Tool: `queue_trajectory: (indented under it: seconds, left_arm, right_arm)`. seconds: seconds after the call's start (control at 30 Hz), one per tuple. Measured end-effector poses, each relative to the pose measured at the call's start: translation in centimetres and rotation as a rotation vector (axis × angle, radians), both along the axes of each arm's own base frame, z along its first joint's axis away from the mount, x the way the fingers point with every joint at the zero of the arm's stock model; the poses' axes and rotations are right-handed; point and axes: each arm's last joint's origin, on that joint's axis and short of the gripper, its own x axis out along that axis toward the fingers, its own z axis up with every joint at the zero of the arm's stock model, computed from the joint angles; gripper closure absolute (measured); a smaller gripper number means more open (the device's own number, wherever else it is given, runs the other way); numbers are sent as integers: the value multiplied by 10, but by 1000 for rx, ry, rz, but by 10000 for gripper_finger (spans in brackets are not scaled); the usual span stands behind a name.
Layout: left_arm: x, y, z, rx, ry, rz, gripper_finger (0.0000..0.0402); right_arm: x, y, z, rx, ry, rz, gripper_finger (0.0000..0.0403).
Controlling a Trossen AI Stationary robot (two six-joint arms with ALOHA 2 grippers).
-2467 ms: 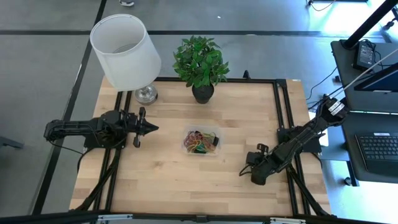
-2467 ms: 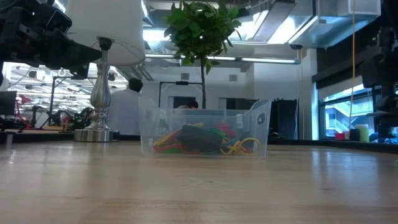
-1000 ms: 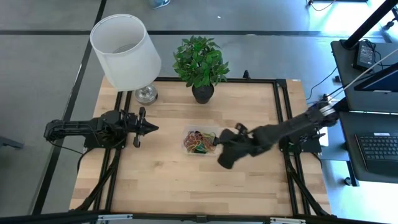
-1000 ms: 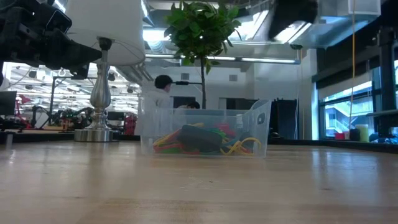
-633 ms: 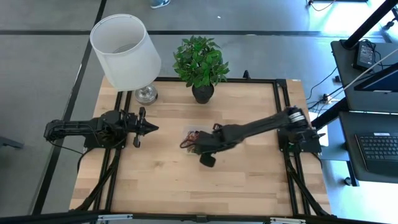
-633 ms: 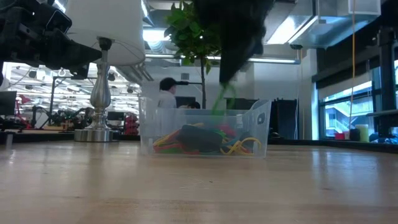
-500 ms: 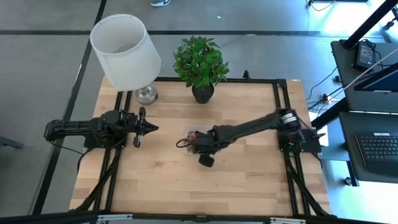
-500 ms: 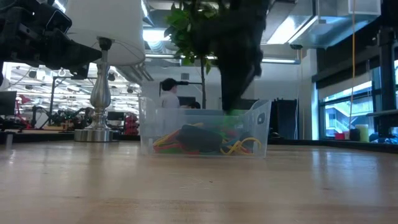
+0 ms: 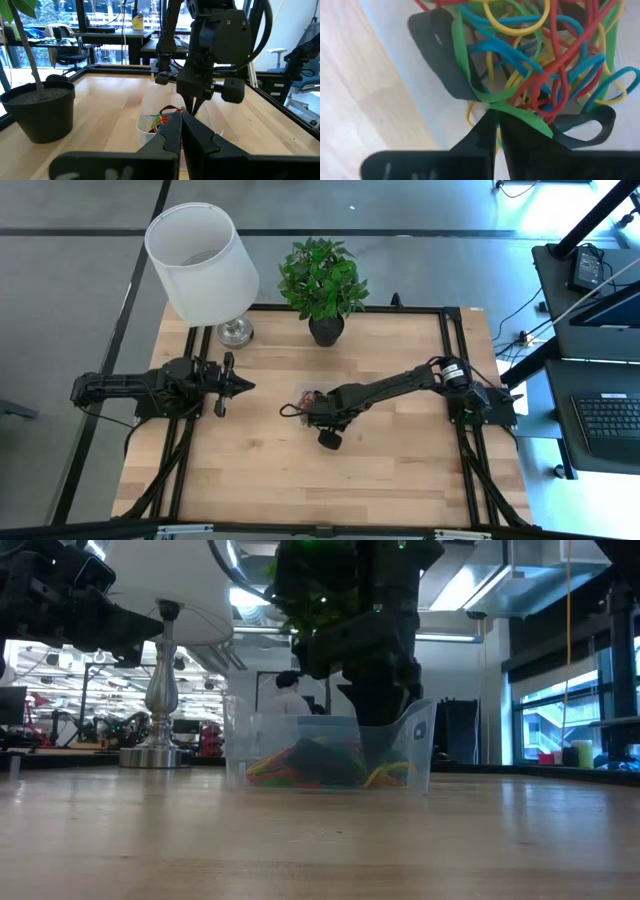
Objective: Pick and place rubber bands into bin
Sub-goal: Put the green rubber band into the transparent container, then return to Home Position
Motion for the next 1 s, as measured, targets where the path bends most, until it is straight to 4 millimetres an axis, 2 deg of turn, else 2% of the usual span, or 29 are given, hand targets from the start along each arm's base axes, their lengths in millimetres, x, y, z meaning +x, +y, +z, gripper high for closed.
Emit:
queue_trajectory:
  seconds: [0.23,0.43,0.57,0.7,0.83,0.93,1.0]
  left_arm:
    - [0,0,0,0,0,0,394]
    - [0,0,0,0,0,0,394]
    - [0,0,0,0,0,0,394]
    - [0,0,0,0,0,0,396]
    - [0,0,0,0,0,0,393]
    - [0,0,0,0,0,0,395]
    - [0,0,0,0,0,0,396]
  right_arm:
    - [-3,0,15,7,-31,1,329]
    - [-7,-1,35,13,-72,0,272]
    - [-12,-2,49,15,-96,4,248]
    - [-18,-3,66,2,-138,60,248]
    - [-25,-3,83,-89,-188,181,269]
    - [-40,-3,88,-157,-239,252,293]
    - [-57,-6,87,-159,-281,271,310]
